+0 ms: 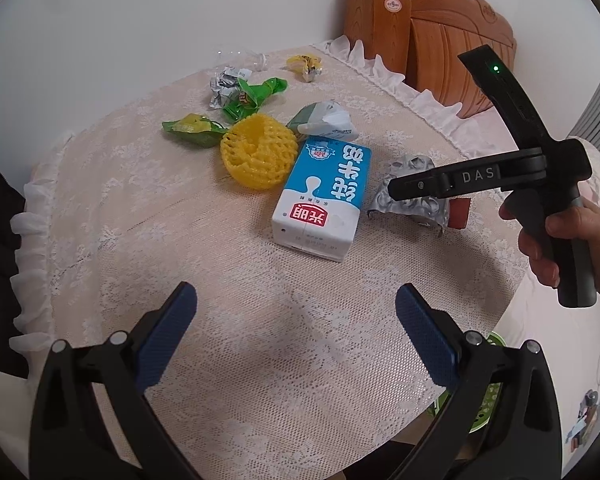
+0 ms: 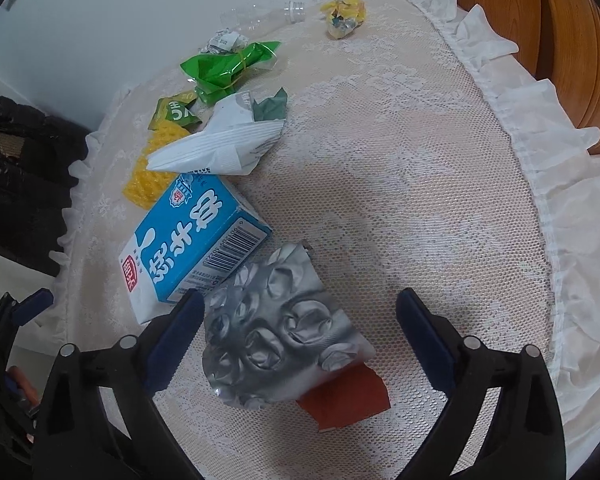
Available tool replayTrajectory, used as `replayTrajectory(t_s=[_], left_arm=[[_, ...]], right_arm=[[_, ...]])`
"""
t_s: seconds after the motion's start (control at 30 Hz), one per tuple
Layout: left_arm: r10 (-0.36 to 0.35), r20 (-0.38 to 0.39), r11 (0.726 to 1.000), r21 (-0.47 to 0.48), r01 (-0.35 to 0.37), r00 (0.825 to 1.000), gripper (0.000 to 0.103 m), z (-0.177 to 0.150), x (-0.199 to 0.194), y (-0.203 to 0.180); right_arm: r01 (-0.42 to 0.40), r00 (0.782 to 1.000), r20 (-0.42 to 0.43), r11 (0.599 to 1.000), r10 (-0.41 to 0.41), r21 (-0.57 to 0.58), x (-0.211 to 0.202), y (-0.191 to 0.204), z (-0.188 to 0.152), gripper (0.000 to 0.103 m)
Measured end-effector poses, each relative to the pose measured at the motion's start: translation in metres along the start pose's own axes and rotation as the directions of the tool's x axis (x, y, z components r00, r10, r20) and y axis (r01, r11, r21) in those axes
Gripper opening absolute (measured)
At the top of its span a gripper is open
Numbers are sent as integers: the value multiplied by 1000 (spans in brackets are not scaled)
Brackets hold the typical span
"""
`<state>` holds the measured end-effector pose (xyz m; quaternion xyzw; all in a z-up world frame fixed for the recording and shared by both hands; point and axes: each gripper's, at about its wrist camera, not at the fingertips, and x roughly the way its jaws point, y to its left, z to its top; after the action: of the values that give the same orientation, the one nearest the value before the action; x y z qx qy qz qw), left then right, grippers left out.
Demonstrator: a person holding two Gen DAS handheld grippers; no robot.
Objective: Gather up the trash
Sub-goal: 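Grasp the silver blister pack with the right gripper, then grasp the red wrapper with the left gripper while the right gripper holds the blister pack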
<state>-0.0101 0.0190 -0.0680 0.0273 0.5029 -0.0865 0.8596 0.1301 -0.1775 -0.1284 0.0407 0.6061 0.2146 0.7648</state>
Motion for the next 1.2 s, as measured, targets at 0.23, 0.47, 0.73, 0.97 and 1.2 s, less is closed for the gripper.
replayTrajectory(t_s=[0.23,0.47,0.73,0.97,1.2], left_arm=[[-1,-12,1000,-16,1,1000,95,1,3,7],[1,-11,1000,-28,-1,1000,95,0,3,13],[10,-5,998,-60,-11,1000,95,-5,0,22],[0,12,998,-61,1,1000,95,-3,-4,19],[-103,30,994,35,102,994,95,11,4,-30]], right_arm=[[75,997,-21,981,-80,-178,-6,24,-2,101],[142,970,-111,874,-217,-465,12,49,5,101],[82,977,-143,890,-161,-448,10,50,22,73],[0,998,-66,954,-20,-299,-28,34,21,73],[26,974,225,999,-21,-20,-113,-10,-3,73]])
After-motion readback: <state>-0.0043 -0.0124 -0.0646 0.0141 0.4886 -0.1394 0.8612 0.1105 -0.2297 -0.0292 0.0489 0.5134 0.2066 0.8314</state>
